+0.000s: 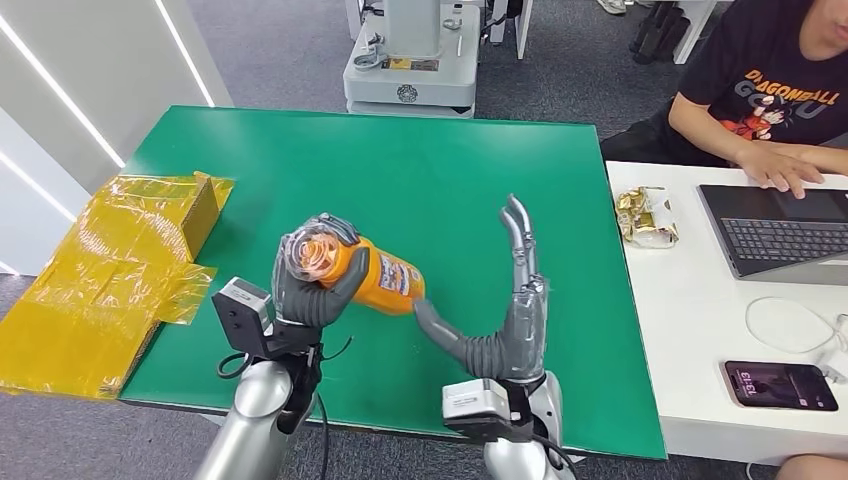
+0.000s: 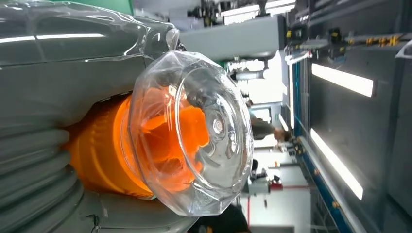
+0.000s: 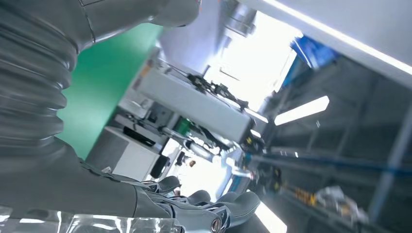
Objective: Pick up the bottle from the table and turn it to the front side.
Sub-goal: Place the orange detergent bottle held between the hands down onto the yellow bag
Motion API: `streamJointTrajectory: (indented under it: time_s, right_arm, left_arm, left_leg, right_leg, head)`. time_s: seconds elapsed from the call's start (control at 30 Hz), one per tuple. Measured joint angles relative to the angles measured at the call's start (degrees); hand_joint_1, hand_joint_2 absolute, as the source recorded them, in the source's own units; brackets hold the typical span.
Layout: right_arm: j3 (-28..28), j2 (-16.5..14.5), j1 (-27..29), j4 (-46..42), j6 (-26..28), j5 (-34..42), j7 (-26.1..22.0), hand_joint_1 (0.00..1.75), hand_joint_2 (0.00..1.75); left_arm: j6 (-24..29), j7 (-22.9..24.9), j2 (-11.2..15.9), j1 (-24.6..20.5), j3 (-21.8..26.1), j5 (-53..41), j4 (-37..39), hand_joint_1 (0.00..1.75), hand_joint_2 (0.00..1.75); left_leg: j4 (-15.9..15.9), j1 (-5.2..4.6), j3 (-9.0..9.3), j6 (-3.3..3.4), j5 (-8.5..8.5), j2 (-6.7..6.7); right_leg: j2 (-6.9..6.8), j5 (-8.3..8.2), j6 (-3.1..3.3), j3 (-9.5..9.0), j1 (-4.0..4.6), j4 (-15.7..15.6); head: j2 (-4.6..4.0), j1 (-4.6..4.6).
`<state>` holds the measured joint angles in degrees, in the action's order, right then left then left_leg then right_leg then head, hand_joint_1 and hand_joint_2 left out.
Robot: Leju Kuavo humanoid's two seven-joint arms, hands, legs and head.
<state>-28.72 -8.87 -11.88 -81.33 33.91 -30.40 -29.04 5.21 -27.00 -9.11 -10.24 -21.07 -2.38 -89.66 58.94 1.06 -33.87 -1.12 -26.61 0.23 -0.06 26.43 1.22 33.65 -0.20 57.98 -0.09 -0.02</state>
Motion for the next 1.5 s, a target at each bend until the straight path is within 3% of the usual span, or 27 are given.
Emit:
streamJointTrajectory:
  time_s: [0.17,0.43,0.6,0.77,0.9,1.27,1.5]
  right_arm:
    - [-1.18,-0.39,0.13,-2.88,2.77,3.14,-1.33,0.0,1.75]
    - [-2.64,-0.38,0.16,-4.18,4.84,5.86,-1.68,0.0,1.75]
    - [-2.8,-0.3,0.37,-4.18,5.52,7.52,-2.56,0.0,1.75]
    - [-2.68,0.2,1.99,-5.26,5.72,7.85,-3.01,0.0,1.75]
    - [-2.45,0.57,3.07,-6.87,5.73,6.57,-2.29,0.0,1.75]
    - [-1.29,0.91,5.47,-11.16,5.72,2.62,0.1,0.0,1.75]
    - [-0.85,1.12,6.41,-12.59,5.73,2.15,0.24,0.0,1.75]
  left_arm:
    - [3.5,2.23,1.52,-0.04,1.34,-5.15,-1.67,1.75,1.75]
    - [7.09,5.41,6.17,-0.28,3.89,-14.27,-4.52,1.75,1.75]
    - [6.13,8.7,11.65,-0.39,5.23,-18.36,-4.95,1.75,1.75]
    - [2.22,12.3,19.87,-1.65,6.39,-22.45,-4.33,1.75,1.75]
    - [1.68,14.83,23.76,-3.17,6.91,-27.39,-3.61,1.75,1.75]
    - [0.47,21.31,27.76,-13.21,3.55,-42.38,4.43,1.75,1.75]
    - [-0.55,23.21,28.48,-15.81,1.97,-44.2,8.62,1.75,1.75]
  left_leg:
    - [0.0,0.0,0.01,0.0,0.0,0.0]
    - [-0.01,0.01,0.02,-0.01,0.01,0.02]
    - [-0.02,0.02,0.03,-0.01,0.01,0.02]
    - [-0.02,0.06,0.04,-0.02,0.02,0.09]
    - [-0.02,0.06,0.04,-0.03,0.02,0.07]
    - [0.01,0.05,0.05,-0.01,0.03,0.11]
    - [0.01,0.05,0.05,-0.02,0.03,0.12]
  right_leg:
    - [0.0,0.0,0.0,0.0,0.0,0.0]
    - [0.01,0.0,0.0,0.0,0.0,0.02]
    - [0.01,0.01,0.01,0.01,0.02,0.02]
    - [0.09,0.01,0.03,0.04,0.05,0.04]
    - [0.07,0.01,0.03,0.04,0.05,0.04]
    - [0.11,-0.03,0.03,0.02,0.04,0.03]
    - [0.12,-0.02,0.04,0.05,0.05,0.03]
  head:
    - [0.0,0.01]
    - [0.0,0.01]
    - [0.0,0.01]
    - [0.0,-0.01]
    - [0.0,0.01]
    - [0.0,0.0]
    - [0.0,0.0]
